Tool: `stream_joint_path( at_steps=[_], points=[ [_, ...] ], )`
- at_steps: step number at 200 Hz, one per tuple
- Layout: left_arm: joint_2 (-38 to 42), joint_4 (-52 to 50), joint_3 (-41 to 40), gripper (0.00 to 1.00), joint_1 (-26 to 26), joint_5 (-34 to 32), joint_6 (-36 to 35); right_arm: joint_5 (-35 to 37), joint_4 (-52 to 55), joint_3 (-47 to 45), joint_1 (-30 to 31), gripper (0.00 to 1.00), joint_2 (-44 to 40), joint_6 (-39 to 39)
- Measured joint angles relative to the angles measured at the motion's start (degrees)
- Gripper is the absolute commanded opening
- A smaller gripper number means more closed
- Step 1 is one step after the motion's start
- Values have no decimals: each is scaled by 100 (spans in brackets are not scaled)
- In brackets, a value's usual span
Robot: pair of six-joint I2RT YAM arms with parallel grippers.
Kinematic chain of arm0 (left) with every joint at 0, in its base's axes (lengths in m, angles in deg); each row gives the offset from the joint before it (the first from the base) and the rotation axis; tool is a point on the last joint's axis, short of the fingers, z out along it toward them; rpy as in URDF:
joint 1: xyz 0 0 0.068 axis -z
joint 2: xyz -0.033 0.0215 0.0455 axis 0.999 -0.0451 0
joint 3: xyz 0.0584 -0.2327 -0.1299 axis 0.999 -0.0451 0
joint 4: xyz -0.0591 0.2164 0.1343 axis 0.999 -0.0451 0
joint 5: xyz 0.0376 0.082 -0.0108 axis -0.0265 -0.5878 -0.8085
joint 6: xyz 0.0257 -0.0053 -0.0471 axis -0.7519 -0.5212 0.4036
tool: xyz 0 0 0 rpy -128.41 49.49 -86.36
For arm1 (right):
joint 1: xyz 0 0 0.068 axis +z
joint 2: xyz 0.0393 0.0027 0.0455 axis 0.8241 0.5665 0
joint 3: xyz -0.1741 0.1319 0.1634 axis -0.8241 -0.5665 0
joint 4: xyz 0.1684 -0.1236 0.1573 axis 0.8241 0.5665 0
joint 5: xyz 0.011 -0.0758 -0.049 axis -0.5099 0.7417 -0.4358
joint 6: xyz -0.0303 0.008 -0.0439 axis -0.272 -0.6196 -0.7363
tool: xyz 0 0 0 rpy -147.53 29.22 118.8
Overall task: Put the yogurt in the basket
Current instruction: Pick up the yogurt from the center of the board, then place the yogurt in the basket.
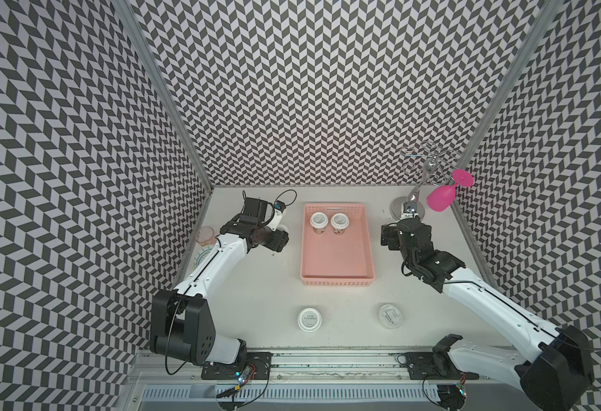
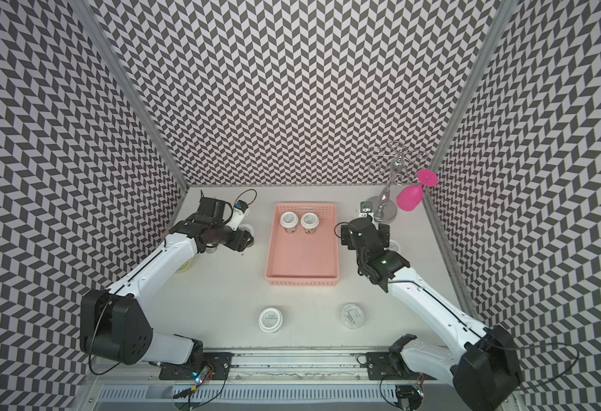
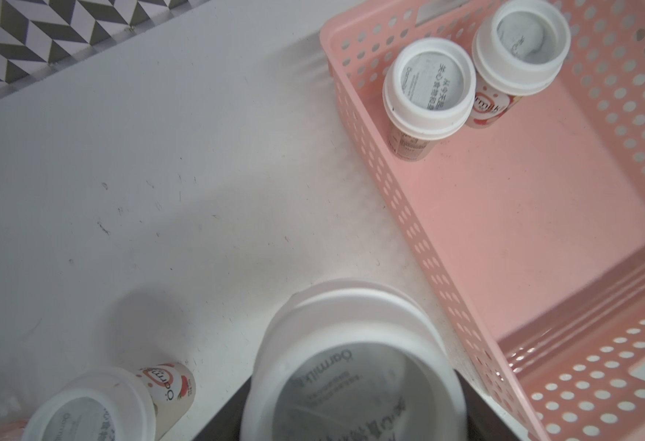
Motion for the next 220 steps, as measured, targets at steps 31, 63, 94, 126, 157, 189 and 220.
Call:
stream_joint_path(
  at_steps=[31, 63, 94, 126, 157, 189, 220],
  points=[
    [-352, -219, 599, 70, 72, 107, 61, 0, -2, 0, -2, 100, 2, 0],
    [-743, -470, 1180, 69, 345, 153, 98, -2, -2, 0, -2, 100, 4, 0],
    [-1073, -664, 1727, 69, 704, 177, 103, -2, -2, 0, -7, 100, 4, 0],
    [-1390, -772, 2133, 68, 1060, 175, 103, -11, -2, 0, -13, 100, 4, 0],
    [-1716, -850, 2352, 66, 1412, 155, 101, -22, -2, 0, -13, 100, 4, 0],
    [-2146, -911, 2564, 66, 1620, 116, 103, -26, 0, 0, -28, 100, 4, 0],
    [-2444, -933, 2623, 64, 1650, 37, 105, -31, -2, 0, -39, 100, 4, 0]
  ],
)
